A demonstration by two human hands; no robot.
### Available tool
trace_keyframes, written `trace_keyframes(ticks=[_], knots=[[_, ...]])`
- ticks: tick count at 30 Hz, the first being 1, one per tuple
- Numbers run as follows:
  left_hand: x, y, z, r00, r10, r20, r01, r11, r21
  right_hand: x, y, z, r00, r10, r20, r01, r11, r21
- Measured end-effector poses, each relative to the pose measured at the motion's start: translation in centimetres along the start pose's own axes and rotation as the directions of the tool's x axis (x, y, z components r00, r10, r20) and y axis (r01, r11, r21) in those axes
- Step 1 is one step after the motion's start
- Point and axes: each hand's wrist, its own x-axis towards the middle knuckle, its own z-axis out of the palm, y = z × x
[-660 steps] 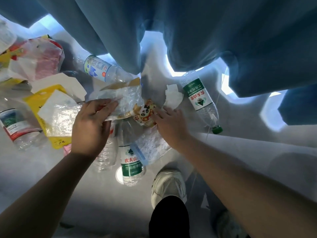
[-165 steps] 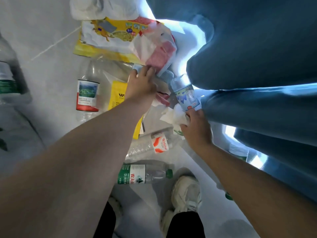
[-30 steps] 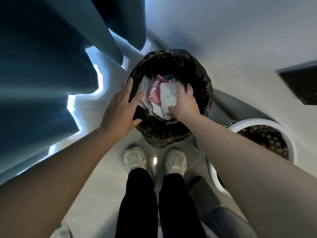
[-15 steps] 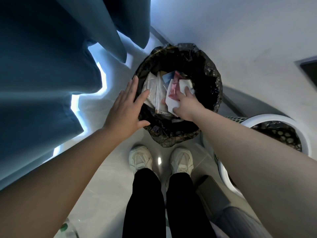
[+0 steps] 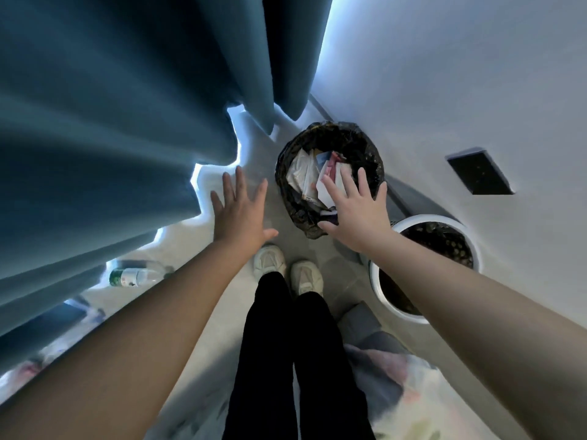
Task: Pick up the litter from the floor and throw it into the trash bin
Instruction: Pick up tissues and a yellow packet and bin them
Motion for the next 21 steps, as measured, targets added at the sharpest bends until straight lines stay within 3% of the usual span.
trace_keyframes(ticks=[5,11,16,21], knots=[[-8.4,-1.8,0.0,0.976,-0.216,-0.022,0.213,0.971,-0.107,-4.2,-3.3,-2.1,0.995,-0.091,-0.048,0.086,0.992,-0.097],[-19.3,-5.4,4.3,0.890,-0.452,0.065,0.455,0.867,-0.203,-7.9,-9.7,-1.3,0.972,-0.232,0.035,0.233,0.946,-0.225],[-26.2,-8.8,8.7,0.777,-0.610,0.156,0.624,0.711,-0.325,-10.1,-18.2,0.6,0.903,-0.416,0.109,0.430,0.863,-0.267],[-31.2,-12.9,14.0,0.647,-0.709,0.279,0.744,0.507,-0.436,-12.7,-27.1,4.3,0.793,-0.585,0.171,0.604,0.715,-0.353]])
